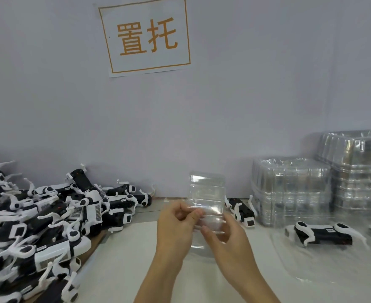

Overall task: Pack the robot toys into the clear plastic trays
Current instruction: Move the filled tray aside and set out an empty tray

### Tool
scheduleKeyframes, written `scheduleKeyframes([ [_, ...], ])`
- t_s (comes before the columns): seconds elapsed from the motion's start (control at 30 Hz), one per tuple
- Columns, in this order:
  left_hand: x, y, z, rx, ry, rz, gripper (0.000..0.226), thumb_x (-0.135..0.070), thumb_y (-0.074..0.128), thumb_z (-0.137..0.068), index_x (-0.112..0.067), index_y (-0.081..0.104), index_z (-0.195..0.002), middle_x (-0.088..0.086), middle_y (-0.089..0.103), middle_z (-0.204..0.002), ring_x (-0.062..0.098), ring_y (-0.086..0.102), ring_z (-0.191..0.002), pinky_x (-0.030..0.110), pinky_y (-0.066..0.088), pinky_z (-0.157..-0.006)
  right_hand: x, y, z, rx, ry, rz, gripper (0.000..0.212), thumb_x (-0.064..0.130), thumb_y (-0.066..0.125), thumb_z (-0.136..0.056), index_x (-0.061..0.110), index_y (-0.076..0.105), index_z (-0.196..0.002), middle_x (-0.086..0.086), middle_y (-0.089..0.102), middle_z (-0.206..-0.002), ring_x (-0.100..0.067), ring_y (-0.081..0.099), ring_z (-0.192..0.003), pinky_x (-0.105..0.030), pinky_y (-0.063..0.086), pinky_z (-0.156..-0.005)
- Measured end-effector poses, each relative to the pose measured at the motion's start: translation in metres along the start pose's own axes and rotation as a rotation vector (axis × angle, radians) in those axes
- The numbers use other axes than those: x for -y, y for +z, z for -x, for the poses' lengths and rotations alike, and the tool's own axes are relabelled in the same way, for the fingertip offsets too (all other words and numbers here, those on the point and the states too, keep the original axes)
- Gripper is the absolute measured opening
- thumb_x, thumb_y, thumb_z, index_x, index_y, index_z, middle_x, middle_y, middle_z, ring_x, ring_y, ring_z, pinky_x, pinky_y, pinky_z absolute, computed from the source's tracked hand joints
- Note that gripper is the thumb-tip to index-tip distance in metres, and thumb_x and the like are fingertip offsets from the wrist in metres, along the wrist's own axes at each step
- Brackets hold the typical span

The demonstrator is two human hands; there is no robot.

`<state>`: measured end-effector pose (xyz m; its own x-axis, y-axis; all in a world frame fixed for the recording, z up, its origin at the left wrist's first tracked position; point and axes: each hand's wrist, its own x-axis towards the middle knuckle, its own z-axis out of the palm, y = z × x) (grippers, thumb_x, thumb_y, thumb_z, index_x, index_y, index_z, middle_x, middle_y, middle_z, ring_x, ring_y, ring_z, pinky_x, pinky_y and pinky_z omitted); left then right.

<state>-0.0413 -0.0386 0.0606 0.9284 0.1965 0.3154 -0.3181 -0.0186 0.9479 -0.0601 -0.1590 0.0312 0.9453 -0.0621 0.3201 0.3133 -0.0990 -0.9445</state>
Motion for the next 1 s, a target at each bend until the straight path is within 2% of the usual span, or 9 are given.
scheduleKeyframes([
  [0.07, 0.005, -0.003, 0.004, -0.018, -0.040, 0.040, 0.016, 0.002, 0.070, -0.086, 0.010, 0.057, -0.086, 0.013, 0.074, -0.077, 0.026, 0.073, -0.070, 0.030, 0.058, -0.063, -0.003, 0.001, 0.000, -0.009, 0.016, 0.006, 0.027, 0.017, 0.073, -0.089, 0.038, 0.066, -0.104, 0.015, 0.074, -0.094, -0.007, 0.071, -0.083, -0.030, 0.058, -0.075],
  [0.2, 0.004, -0.008, 0.001, 0.058, -0.094, 0.110, 0.013, -0.009, 0.072, -0.089, 0.002, 0.068, -0.093, 0.015, 0.076, -0.085, 0.031, 0.074, -0.083, 0.039, 0.060, -0.075, -0.009, 0.001, -0.005, -0.055, 0.048, -0.036, 0.029, 0.014, 0.072, -0.088, 0.040, 0.066, -0.098, 0.016, 0.074, -0.090, -0.007, 0.071, -0.077, -0.021, 0.053, -0.066],
  [0.33, 0.002, -0.013, 0.000, 0.141, -0.104, 0.078, 0.017, -0.012, 0.059, -0.098, -0.012, 0.076, -0.095, 0.010, 0.077, -0.091, 0.033, 0.072, -0.094, 0.030, 0.058, -0.074, -0.013, -0.002, -0.007, -0.078, 0.100, -0.097, 0.027, 0.015, 0.072, -0.089, 0.041, 0.068, -0.096, 0.008, 0.075, -0.090, -0.012, 0.072, -0.074, -0.026, 0.051, -0.069],
  [0.4, 0.002, -0.013, -0.001, 0.102, -0.123, 0.071, 0.014, -0.011, 0.063, -0.096, -0.010, 0.077, -0.093, 0.010, 0.077, -0.088, 0.033, 0.072, -0.092, 0.029, 0.058, -0.072, -0.012, -0.004, -0.007, -0.058, 0.101, -0.104, 0.031, 0.013, 0.072, -0.089, 0.044, 0.068, -0.094, 0.008, 0.075, -0.091, -0.016, 0.072, -0.076, -0.030, 0.055, -0.073],
  [0.53, 0.000, -0.018, -0.001, 0.048, -0.176, 0.146, 0.006, -0.010, 0.075, -0.086, -0.006, 0.079, -0.085, 0.016, 0.075, -0.083, 0.028, 0.068, -0.075, 0.025, 0.053, -0.065, -0.010, -0.005, -0.006, -0.036, 0.116, -0.119, 0.027, 0.011, 0.070, -0.090, 0.033, 0.069, -0.107, 0.005, 0.076, -0.092, -0.018, 0.072, -0.078, -0.040, 0.057, -0.082],
  [0.73, -0.002, -0.023, -0.002, -0.016, -0.182, 0.191, 0.014, -0.010, 0.075, -0.085, -0.012, 0.079, -0.072, 0.011, 0.076, -0.080, 0.019, 0.073, -0.074, 0.028, 0.051, -0.070, -0.012, -0.007, -0.010, -0.059, 0.129, -0.112, 0.028, 0.009, 0.069, -0.091, 0.029, 0.067, -0.110, 0.007, 0.076, -0.090, -0.014, 0.073, -0.073, -0.035, 0.057, -0.076],
  [0.83, -0.006, -0.025, -0.005, -0.118, -0.116, 0.263, 0.017, -0.002, 0.067, -0.090, -0.009, 0.075, -0.077, 0.010, 0.077, -0.081, 0.020, 0.075, -0.075, 0.022, 0.053, -0.063, -0.014, -0.009, -0.014, -0.092, 0.159, -0.135, 0.028, 0.011, 0.068, -0.091, 0.026, 0.065, -0.115, 0.002, 0.076, -0.096, -0.016, 0.074, -0.073, -0.032, 0.054, -0.074],
  [0.93, -0.013, -0.041, -0.012, -0.363, -0.020, 0.368, 0.018, 0.004, 0.060, -0.093, -0.008, 0.067, -0.081, 0.002, 0.075, -0.073, 0.016, 0.073, -0.062, 0.019, 0.052, -0.055, -0.015, -0.018, -0.016, -0.186, 0.182, -0.148, 0.034, 0.016, 0.070, -0.091, 0.019, 0.060, -0.123, -0.004, 0.073, -0.110, -0.016, 0.073, -0.080, -0.035, 0.053, -0.081],
  [1.0, -0.018, -0.061, -0.017, -0.528, 0.027, 0.400, 0.020, 0.003, 0.058, -0.095, -0.012, 0.064, -0.082, 0.000, 0.075, -0.074, 0.015, 0.072, -0.060, 0.021, 0.052, -0.054, -0.011, -0.025, -0.015, -0.233, 0.105, -0.081, 0.032, 0.018, 0.067, -0.093, 0.026, 0.062, -0.123, 0.000, 0.072, -0.107, -0.009, 0.070, -0.083, -0.029, 0.053, -0.081],
])
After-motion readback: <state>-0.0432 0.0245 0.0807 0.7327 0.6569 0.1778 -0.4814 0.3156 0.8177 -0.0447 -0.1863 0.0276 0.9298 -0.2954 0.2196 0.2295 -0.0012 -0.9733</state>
